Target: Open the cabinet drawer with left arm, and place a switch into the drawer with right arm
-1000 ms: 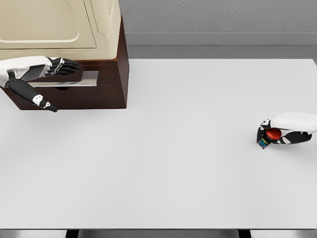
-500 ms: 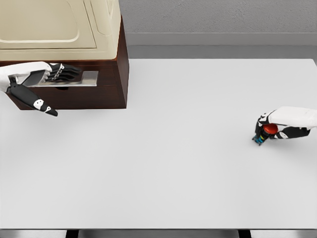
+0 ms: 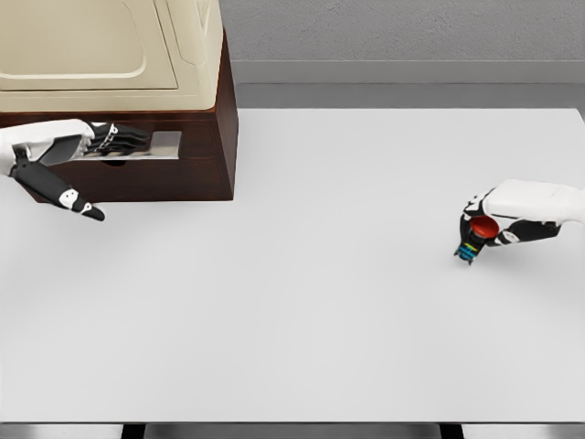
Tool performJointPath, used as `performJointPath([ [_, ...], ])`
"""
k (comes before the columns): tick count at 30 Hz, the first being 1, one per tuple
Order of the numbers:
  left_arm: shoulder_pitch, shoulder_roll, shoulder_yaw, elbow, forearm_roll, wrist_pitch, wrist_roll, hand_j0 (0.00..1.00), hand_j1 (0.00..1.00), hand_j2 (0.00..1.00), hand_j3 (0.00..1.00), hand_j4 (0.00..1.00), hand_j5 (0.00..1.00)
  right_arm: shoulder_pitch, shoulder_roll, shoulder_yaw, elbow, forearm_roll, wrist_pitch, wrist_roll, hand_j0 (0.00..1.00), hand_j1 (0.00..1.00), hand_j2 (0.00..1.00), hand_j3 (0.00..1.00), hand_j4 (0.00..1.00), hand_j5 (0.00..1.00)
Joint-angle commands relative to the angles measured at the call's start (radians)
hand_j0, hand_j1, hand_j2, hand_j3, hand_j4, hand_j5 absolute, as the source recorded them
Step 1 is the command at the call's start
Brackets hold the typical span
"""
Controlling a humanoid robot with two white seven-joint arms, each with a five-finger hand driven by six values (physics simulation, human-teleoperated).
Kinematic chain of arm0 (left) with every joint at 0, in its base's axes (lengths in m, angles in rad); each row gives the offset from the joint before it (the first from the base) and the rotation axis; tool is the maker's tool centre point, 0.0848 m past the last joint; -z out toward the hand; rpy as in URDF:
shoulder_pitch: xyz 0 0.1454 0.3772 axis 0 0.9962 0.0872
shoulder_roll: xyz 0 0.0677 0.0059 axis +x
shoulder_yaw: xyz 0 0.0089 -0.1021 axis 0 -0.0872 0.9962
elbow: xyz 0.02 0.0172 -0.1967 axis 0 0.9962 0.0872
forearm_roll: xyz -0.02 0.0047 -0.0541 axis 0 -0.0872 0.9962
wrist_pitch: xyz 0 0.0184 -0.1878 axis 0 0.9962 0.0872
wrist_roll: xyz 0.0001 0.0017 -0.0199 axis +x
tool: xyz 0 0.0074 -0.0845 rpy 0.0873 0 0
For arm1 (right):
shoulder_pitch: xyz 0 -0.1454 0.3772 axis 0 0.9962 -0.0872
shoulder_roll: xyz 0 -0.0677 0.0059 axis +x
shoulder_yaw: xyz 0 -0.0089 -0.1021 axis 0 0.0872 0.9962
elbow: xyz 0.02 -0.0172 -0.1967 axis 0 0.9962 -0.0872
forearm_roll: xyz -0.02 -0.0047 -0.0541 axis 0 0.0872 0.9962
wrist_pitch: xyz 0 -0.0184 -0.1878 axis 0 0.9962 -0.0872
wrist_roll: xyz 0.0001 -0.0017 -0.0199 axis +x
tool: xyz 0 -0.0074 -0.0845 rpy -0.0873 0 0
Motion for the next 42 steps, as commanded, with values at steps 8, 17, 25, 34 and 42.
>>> performJointPath([
  [8,0.028,0.054,-0.002,-0.04,-0.01,0.001,-0.003,1.0,1.0,1.0,1.0,1.0,1.0,-0.025,0.026,0.001,-0.026,-0.006,0.0,0.0,0.43,0.43,0.43,0.43,0.43,0.43],
  [17,0.041,0.089,0.0,-0.082,0.007,0.001,-0.003,1.0,1.0,1.0,1.0,1.0,1.0,-0.051,0.061,0.002,-0.029,-0.006,0.0,0.0,0.43,0.43,0.43,0.43,0.43,0.43],
  [25,0.041,0.125,0.0,-0.115,0.01,0.002,-0.005,1.0,1.0,1.0,1.0,1.0,1.0,-0.08,0.09,0.009,-0.049,-0.006,0.001,0.0,0.43,0.43,0.43,0.43,0.43,0.43],
  [34,0.049,0.137,-0.002,-0.129,0.03,0.001,-0.008,1.0,1.0,1.0,1.0,1.0,1.0,-0.117,0.12,0.009,-0.067,-0.006,0.001,0.0,0.43,0.43,0.43,0.43,0.43,0.43],
  [42,0.049,0.155,-0.003,-0.137,0.042,0.001,-0.042,1.0,1.0,1.0,1.0,1.0,1.0,-0.147,0.163,0.009,-0.07,-0.006,0.001,0.0,0.43,0.43,0.43,0.43,0.43,0.43],
])
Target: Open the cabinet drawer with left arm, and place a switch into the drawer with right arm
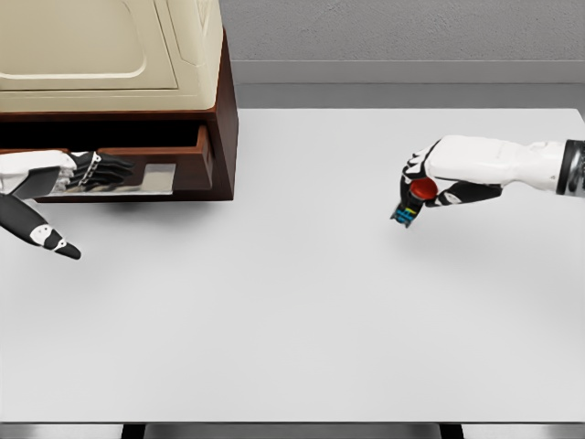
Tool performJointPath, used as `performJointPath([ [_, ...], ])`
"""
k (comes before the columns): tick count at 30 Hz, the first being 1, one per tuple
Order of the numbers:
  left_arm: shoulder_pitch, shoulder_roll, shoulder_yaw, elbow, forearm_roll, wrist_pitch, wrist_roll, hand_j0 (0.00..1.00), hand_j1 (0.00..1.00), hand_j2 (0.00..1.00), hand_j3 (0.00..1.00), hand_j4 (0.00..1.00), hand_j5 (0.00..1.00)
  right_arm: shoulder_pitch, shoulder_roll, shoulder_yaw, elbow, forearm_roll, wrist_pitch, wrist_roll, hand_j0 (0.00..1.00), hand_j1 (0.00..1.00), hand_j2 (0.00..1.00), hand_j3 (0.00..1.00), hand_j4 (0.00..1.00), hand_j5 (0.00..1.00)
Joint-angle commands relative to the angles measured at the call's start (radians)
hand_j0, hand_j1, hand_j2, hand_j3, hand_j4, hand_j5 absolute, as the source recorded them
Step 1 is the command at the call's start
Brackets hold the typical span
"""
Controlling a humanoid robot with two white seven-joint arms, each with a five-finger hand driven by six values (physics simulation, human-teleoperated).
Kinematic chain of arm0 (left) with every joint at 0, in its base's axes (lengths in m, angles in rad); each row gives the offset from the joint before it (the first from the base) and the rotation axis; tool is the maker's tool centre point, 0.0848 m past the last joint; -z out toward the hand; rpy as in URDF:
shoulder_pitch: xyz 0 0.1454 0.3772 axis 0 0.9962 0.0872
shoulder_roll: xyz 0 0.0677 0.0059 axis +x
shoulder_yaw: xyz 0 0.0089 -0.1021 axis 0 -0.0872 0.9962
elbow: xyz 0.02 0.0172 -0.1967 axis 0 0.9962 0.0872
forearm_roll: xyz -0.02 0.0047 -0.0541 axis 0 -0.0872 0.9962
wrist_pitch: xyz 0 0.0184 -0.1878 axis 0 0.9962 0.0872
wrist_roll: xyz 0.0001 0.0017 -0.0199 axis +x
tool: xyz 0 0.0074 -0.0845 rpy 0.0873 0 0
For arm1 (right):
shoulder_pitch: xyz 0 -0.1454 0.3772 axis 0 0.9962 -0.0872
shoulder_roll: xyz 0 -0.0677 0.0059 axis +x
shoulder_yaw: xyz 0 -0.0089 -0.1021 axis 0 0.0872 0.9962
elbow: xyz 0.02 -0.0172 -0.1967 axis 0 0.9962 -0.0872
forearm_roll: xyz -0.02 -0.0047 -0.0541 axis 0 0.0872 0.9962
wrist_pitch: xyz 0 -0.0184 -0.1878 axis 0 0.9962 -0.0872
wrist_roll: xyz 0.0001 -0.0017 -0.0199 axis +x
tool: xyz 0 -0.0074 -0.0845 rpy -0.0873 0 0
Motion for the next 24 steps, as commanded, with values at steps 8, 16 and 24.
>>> performJointPath([
  [8,0.001,0.017,-0.008,0.005,-0.055,-0.003,0.005,1.0,1.0,1.0,1.0,1.0,1.0,-0.025,0.052,0.001,-0.001,-0.006,0.003,-0.001,0.43,0.43,0.43,0.43,0.43,0.43],
  [16,0.0,0.026,-0.011,0.003,-0.045,-0.003,0.005,1.0,1.0,1.0,1.0,1.0,1.0,-0.052,0.087,0.007,-0.001,-0.008,0.006,-0.001,0.43,0.43,0.43,0.43,0.43,0.43],
  [24,0.014,0.042,-0.01,-0.004,-0.045,-0.003,0.005,1.0,1.0,1.0,1.0,1.0,1.0,-0.098,0.136,0.045,0.002,-0.008,0.017,-0.001,0.43,0.43,0.43,0.43,0.43,0.43],
])
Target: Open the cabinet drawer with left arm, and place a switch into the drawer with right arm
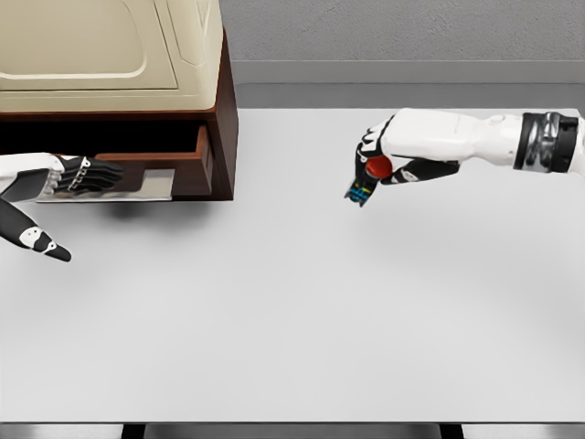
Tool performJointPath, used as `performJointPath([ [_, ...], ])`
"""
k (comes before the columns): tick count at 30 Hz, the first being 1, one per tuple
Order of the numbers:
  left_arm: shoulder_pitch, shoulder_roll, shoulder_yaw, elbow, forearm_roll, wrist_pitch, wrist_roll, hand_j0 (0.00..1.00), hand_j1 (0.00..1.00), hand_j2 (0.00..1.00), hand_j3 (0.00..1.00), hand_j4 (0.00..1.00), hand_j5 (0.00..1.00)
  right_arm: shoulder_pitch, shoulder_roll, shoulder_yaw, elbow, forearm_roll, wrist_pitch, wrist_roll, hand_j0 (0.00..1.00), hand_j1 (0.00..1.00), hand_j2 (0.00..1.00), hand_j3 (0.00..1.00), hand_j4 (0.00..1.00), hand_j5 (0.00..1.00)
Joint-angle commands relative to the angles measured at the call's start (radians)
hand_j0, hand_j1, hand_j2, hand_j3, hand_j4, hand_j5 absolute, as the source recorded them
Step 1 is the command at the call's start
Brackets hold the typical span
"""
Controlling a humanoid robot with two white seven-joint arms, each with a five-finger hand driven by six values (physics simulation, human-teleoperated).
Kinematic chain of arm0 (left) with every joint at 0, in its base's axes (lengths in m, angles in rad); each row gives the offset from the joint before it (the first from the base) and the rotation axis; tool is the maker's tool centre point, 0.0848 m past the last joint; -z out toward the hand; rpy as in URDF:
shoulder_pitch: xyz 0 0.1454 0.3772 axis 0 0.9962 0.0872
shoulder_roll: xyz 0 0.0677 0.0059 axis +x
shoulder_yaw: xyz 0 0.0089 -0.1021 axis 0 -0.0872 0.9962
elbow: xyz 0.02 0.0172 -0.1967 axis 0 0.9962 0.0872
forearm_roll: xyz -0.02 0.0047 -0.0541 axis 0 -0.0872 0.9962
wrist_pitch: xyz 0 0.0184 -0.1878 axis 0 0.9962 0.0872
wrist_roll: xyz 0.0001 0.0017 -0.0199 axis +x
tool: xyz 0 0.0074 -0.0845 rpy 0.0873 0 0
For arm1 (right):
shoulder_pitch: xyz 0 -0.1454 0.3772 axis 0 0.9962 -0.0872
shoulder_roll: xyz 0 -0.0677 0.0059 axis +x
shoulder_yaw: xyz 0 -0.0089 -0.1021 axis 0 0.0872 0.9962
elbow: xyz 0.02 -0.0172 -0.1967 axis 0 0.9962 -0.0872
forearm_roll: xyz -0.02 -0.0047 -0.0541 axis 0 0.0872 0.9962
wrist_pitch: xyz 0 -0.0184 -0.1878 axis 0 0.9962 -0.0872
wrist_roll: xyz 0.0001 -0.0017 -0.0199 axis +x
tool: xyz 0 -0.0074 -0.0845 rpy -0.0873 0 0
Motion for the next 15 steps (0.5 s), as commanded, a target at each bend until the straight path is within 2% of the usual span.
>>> performJointPath([
  [1,0.0,0.01,-0.015,0.001,-0.05,0.001,-0.003,1.0,1.0,1.0,1.0,1.0,1.0,0.0,0.017,0.013,0.002,-0.007,0.006,0.0,0.43,0.43,0.43,0.43,0.43,0.43],
  [8,0.012,0.008,-0.013,0.0,-0.048,0.001,-0.003,1.0,1.0,1.0,1.0,1.0,1.0,-0.02,0.049,0.019,0.009,-0.011,0.006,0.0,0.43,0.43,0.43,0.43,0.43,0.43],
  [15,0.013,0.007,-0.015,0.0,-0.031,-0.002,-0.003,1.0,1.0,1.0,1.0,1.0,1.0,-0.063,0.097,0.058,0.06,-0.011,0.009,0.0,0.43,0.43,0.43,0.43,0.43,0.43],
])
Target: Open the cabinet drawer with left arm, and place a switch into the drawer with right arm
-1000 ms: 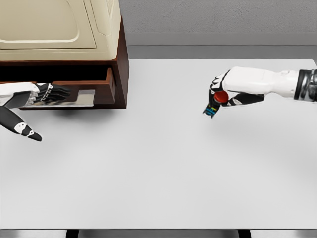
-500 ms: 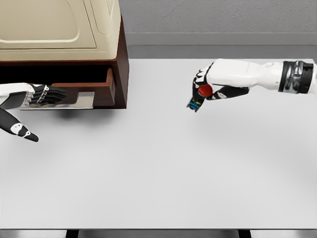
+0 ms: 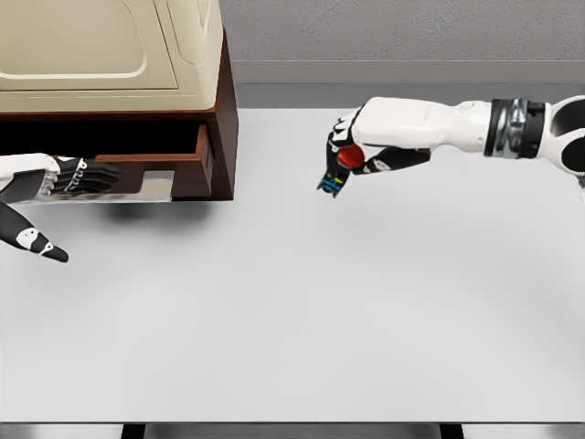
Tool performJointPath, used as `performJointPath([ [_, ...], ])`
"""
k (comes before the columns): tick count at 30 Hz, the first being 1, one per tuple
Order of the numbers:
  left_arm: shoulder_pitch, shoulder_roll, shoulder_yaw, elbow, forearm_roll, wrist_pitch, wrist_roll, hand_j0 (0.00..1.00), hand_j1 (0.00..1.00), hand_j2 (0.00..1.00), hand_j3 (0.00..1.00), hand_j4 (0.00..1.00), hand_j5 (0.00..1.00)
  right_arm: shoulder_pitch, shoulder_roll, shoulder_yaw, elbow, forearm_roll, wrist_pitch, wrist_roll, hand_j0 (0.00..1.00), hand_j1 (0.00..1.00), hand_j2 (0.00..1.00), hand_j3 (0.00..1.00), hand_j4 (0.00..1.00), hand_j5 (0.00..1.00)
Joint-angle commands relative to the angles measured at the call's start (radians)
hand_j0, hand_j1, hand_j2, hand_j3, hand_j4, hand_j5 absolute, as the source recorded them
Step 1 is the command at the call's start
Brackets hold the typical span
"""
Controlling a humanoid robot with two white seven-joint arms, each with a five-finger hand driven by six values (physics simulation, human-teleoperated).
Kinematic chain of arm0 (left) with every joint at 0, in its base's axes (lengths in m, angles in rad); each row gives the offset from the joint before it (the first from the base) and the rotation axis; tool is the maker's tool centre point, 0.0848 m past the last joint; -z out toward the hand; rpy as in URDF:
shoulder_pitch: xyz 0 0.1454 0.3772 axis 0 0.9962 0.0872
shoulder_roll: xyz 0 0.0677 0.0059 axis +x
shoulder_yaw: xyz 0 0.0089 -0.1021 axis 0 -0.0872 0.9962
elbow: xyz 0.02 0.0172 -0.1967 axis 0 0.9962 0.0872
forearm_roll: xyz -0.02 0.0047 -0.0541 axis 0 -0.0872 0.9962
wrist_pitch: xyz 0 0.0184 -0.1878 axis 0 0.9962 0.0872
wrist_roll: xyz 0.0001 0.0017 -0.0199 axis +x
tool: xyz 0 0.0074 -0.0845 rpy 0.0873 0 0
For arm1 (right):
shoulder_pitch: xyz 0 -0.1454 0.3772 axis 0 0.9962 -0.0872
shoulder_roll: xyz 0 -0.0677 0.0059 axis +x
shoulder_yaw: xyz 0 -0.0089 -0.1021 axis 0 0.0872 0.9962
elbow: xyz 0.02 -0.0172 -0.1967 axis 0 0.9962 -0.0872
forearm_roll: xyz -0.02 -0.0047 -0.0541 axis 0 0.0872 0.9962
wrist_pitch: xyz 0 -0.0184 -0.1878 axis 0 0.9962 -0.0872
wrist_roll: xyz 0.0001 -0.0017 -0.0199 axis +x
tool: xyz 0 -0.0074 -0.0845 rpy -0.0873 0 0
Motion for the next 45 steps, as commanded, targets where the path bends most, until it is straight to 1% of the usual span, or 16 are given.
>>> performJointPath([
  [1,0.002,-0.001,-0.023,0.002,-0.041,0.002,-0.008,1.0,1.0,1.0,1.0,1.0,1.0,-0.006,0.026,0.018,0.023,-0.005,0.003,-0.001,0.43,0.43,0.43,0.43,0.43,0.43],
  [3,0.013,0.0,-0.023,0.002,-0.041,0.002,-0.008,1.0,1.0,1.0,1.0,1.0,1.0,-0.011,0.027,0.025,0.027,-0.005,0.006,-0.001,0.43,0.43,0.43,0.43,0.43,0.43],
  [6,0.014,0.002,-0.023,0.002,-0.04,0.002,-0.008,1.0,1.0,1.0,1.0,1.0,1.0,-0.031,0.044,0.039,0.027,-0.005,0.018,-0.001,0.43,0.43,0.43,0.43,0.43,0.43],
  [14,0.016,0.025,-0.021,0.002,-0.04,0.002,-0.008,1.0,1.0,1.0,1.0,1.0,1.0,-0.075,0.062,0.076,0.027,-0.007,0.05,-0.001,0.43,0.43,0.43,0.43,0.43,0.43],
  [23,0.019,0.037,-0.021,0.0,-0.033,0.0,-0.008,1.0,1.0,1.0,1.0,1.0,1.0,-0.115,0.101,0.091,0.027,-0.007,0.072,-0.001,0.43,0.43,0.43,0.43,0.43,0.43],
  [27,0.019,0.039,-0.021,0.002,-0.032,0.0,-0.008,1.0,1.0,1.0,1.0,1.0,1.0,-0.118,0.102,0.091,0.029,-0.007,0.075,-0.001,0.43,0.43,0.43,0.43,0.43,0.43],
  [30,0.016,0.039,-0.017,0.002,-0.032,-0.003,-0.008,1.0,1.0,1.0,1.0,1.0,1.0,-0.12,0.104,0.091,0.049,-0.007,0.075,-0.001,0.43,0.43,0.43,0.43,0.43,0.43],
  [32,0.014,0.039,0.002,0.002,-0.03,-0.003,-0.008,1.0,1.0,1.0,1.0,1.0,1.0,-0.127,0.124,0.093,0.067,-0.007,0.073,-0.001,0.43,0.43,0.43,0.43,0.43,0.43],
  [34,0.014,0.039,0.02,0.002,-0.026,-0.003,-0.008,1.0,1.0,1.0,1.0,1.0,1.0,-0.133,0.13,0.098,0.072,-0.007,0.075,-0.001,0.43,0.43,0.43,0.43,0.43,0.43],
  [35,0.014,0.039,0.032,0.002,-0.023,-0.003,-0.008,1.0,1.0,1.0,1.0,1.0,1.0,-0.135,0.133,0.098,0.086,-0.007,0.075,-0.001,0.43,0.43,0.43,0.43,0.43,0.43],
  [37,0.013,0.04,0.037,0.002,-0.01,-0.004,-0.008,1.0,1.0,1.0,1.0,1.0,1.0,-0.141,0.138,0.098,0.092,-0.007,0.075,-0.001,0.43,0.43,0.43,0.43,0.43,0.43],
  [43,0.005,0.065,0.072,0.0,0.056,-0.015,-0.008,1.0,1.0,1.0,1.0,1.0,1.0,-0.164,0.147,0.099,0.092,-0.007,0.077,-0.001,0.43,0.43,0.43,0.43,0.43,0.43],
  [45,-0.004,0.072,0.081,0.0,0.075,-0.015,-0.008,1.0,1.0,1.0,1.0,1.0,1.0,-0.181,0.167,0.113,0.092,-0.007,0.084,-0.001,0.43,0.43,0.43,0.43,0.43,0.43],
])
